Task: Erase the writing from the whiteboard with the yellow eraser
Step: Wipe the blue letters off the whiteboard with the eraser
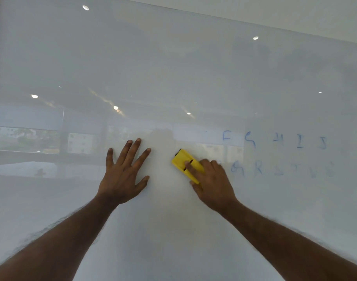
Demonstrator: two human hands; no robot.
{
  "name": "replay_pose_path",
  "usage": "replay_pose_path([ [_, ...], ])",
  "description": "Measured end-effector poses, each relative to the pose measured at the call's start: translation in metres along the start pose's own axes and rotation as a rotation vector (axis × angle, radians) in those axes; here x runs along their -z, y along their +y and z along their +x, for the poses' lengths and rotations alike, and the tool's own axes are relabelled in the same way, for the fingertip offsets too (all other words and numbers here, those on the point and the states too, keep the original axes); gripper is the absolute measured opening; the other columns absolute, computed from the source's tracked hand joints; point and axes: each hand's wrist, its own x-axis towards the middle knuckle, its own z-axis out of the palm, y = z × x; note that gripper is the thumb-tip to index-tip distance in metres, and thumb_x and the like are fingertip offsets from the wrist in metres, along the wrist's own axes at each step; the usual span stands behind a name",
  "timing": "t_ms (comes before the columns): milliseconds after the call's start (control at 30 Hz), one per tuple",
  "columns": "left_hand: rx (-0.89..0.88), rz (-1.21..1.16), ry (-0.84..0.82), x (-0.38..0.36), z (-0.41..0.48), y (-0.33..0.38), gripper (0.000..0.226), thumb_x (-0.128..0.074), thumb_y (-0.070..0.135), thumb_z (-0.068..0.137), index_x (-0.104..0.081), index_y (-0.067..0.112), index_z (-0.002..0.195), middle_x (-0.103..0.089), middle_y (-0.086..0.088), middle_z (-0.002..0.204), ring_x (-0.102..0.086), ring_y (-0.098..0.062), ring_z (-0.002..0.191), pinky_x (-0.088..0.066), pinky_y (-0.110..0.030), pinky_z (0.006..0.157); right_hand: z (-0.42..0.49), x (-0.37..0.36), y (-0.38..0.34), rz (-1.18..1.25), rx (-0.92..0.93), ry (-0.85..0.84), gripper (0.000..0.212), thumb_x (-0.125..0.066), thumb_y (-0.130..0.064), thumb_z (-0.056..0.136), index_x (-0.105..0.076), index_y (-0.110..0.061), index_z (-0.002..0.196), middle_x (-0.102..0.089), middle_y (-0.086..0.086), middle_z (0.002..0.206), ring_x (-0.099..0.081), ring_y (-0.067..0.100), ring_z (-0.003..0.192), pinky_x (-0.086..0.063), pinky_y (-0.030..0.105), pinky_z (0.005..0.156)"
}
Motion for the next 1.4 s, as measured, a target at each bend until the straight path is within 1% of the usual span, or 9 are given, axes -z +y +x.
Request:
replay_pose_path([
  [100,-0.014,0.004,-0.015,0.003,0.018,0.009,0.075,-0.036,0.059,0.090,-0.021,0.032,0.158,-0.007,-0.004,0.170,-0.007,-0.026,0.157,-0.016,-0.070,0.116,0.004,0.010,0.017,-0.047,0.059,-0.019,0.060,-0.075,-0.024,0.072,-0.058,-0.023,0.130,-0.059,0.015,0.099,-0.053,0.035,0.076,-0.046,0.040,0.063],
  [233,-0.001,-0.008,-0.020,0.001,0.025,0.013,0.073,-0.031,0.060,0.091,-0.020,0.034,0.158,-0.004,0.000,0.170,-0.006,-0.024,0.157,-0.013,-0.071,0.116,0.023,0.028,0.057,-0.006,-0.237,0.114,0.059,-0.075,-0.023,0.077,-0.056,-0.021,0.133,-0.056,0.019,0.099,-0.051,0.037,0.078,-0.045,0.041,0.066],
  [333,-0.005,-0.002,-0.003,-0.002,0.023,0.014,0.072,-0.031,0.059,0.092,-0.020,0.034,0.159,-0.004,-0.001,0.170,-0.007,-0.024,0.157,-0.012,-0.071,0.116,0.019,0.022,0.052,0.030,-0.293,0.114,0.059,-0.073,-0.025,0.080,-0.054,-0.019,0.135,-0.055,0.020,0.100,-0.050,0.037,0.082,-0.047,0.043,0.070],
  [567,-0.021,-0.006,0.030,-0.004,0.022,0.016,0.073,-0.033,0.058,0.091,-0.025,0.030,0.158,-0.011,-0.005,0.169,-0.012,-0.028,0.156,-0.012,-0.073,0.114,0.002,0.016,0.031,-0.063,0.030,-0.042,0.059,-0.072,-0.028,0.078,-0.055,-0.025,0.134,-0.058,0.016,0.103,-0.053,0.035,0.080,-0.048,0.040,0.060],
  [800,-0.015,-0.004,0.034,-0.004,0.022,0.018,0.074,-0.032,0.060,0.091,-0.025,0.029,0.158,-0.011,-0.006,0.169,-0.012,-0.029,0.156,-0.011,-0.074,0.114,0.038,0.033,0.058,-0.001,-0.317,0.081,0.059,-0.066,-0.031,0.085,-0.047,-0.024,0.140,-0.050,0.018,0.112,-0.047,0.037,0.094,-0.047,0.042,0.068],
  [1033,-0.015,0.001,0.051,-0.009,0.021,0.019,0.076,-0.034,0.060,0.090,-0.024,0.027,0.158,-0.010,-0.007,0.169,-0.010,-0.029,0.156,-0.010,-0.074,0.114,-0.017,0.012,0.024,-0.039,0.106,-0.087,0.060,-0.077,-0.027,0.073,-0.058,-0.026,0.130,-0.060,0.015,0.101,-0.056,0.035,0.079,-0.048,0.040,0.055],
  [1167,-0.001,-0.008,0.061,-0.012,0.020,0.019,0.078,-0.035,0.061,0.089,-0.022,0.028,0.158,-0.006,-0.006,0.170,-0.005,-0.027,0.156,-0.007,-0.073,0.115,0.003,0.024,0.059,0.044,-0.258,0.047,0.057,-0.073,-0.030,0.079,-0.054,-0.029,0.133,-0.055,0.013,0.105,-0.052,0.035,0.086,-0.051,0.041,0.061],
  [1267,0.005,-0.018,0.071,-0.013,0.021,0.020,0.078,-0.036,0.061,0.089,-0.022,0.027,0.158,-0.005,-0.006,0.170,-0.004,-0.027,0.157,-0.006,-0.072,0.116,0.002,0.018,0.057,0.110,-0.356,0.119,0.057,-0.075,-0.028,0.077,-0.057,-0.026,0.131,-0.053,0.014,0.102,-0.051,0.034,0.085,-0.050,0.041,0.063],
  [1400,0.032,-0.023,0.089,-0.018,0.021,0.028,0.079,-0.035,0.062,0.090,-0.021,0.025,0.159,-0.003,-0.008,0.170,-0.001,-0.028,0.157,-0.004,-0.072,0.116,-0.026,-0.002,0.020,0.085,-0.048,0.009,0.059,-0.080,-0.031,0.070,-0.059,-0.027,0.125,-0.056,0.014,0.099,-0.054,0.034,0.079,-0.050,0.039,0.062],
])
